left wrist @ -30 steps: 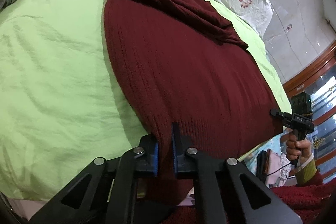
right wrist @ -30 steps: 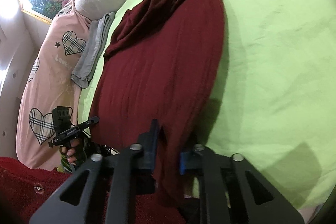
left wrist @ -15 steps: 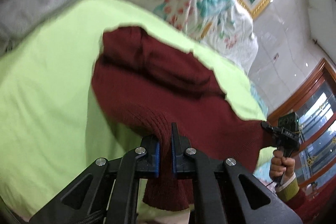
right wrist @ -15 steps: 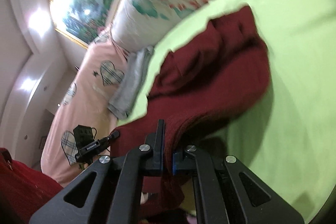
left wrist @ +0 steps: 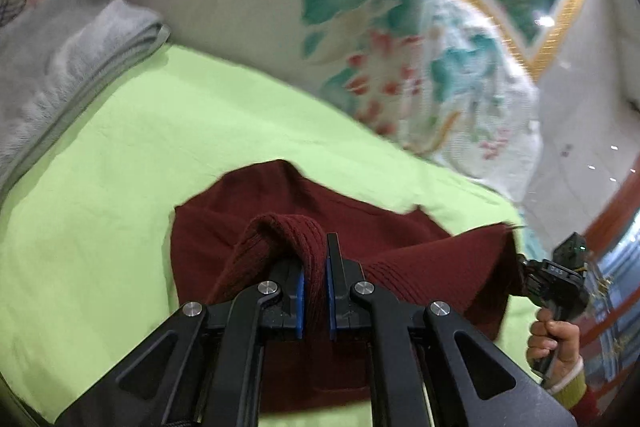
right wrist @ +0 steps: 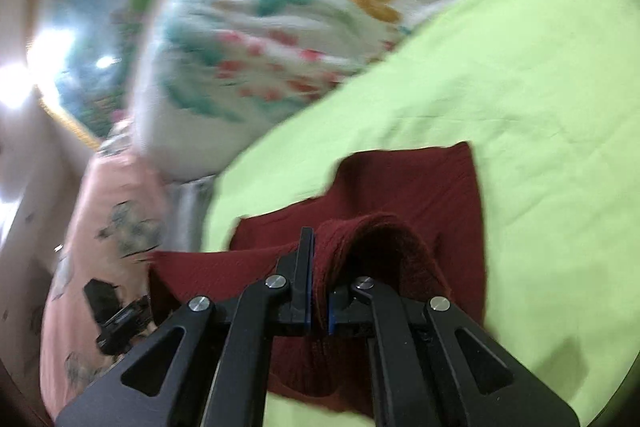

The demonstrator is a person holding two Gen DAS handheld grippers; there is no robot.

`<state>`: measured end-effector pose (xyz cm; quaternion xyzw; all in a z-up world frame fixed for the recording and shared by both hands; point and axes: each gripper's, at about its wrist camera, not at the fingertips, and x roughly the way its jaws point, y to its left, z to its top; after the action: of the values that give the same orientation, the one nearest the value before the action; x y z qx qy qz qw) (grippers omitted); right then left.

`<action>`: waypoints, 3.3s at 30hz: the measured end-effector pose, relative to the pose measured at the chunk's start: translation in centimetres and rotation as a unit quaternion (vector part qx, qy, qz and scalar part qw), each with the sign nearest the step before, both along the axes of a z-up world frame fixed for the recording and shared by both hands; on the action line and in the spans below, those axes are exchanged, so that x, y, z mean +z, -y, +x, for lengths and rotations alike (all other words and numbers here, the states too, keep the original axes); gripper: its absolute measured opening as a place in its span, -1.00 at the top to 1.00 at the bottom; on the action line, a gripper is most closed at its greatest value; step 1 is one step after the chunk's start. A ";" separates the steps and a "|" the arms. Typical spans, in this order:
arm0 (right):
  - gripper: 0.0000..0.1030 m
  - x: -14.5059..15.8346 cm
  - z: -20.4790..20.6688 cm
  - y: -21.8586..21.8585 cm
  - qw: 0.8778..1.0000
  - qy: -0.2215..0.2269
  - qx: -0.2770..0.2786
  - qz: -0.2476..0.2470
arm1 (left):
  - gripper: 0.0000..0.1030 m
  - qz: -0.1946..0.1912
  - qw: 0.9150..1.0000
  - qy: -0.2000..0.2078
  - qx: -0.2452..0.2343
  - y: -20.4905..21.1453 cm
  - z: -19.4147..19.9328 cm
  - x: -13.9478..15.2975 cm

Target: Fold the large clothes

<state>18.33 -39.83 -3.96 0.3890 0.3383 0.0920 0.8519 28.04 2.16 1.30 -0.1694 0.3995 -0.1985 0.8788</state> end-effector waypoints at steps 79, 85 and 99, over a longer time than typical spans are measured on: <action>0.32 -5.2 6.5 -16.3 0.991 -0.058 0.072 -0.093 | -0.13 -0.082 0.988 -0.124 0.048 -0.9 -10.6 -10.5; 0.36 -6.5 6.8 -16.8 0.989 -0.056 0.082 -0.112 | -0.15 -0.106 0.984 -0.123 0.077 -1.3 -7.5 -10.9; 0.37 -6.9 6.4 -16.3 0.992 -0.049 0.079 -0.087 | 0.72 -0.083 0.993 -0.035 0.070 1.9 -4.5 -4.7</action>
<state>24.74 -23.55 -10.87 0.2891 0.4162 0.1100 0.8550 23.51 0.29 -3.38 -0.2761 0.3995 -0.1626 0.8589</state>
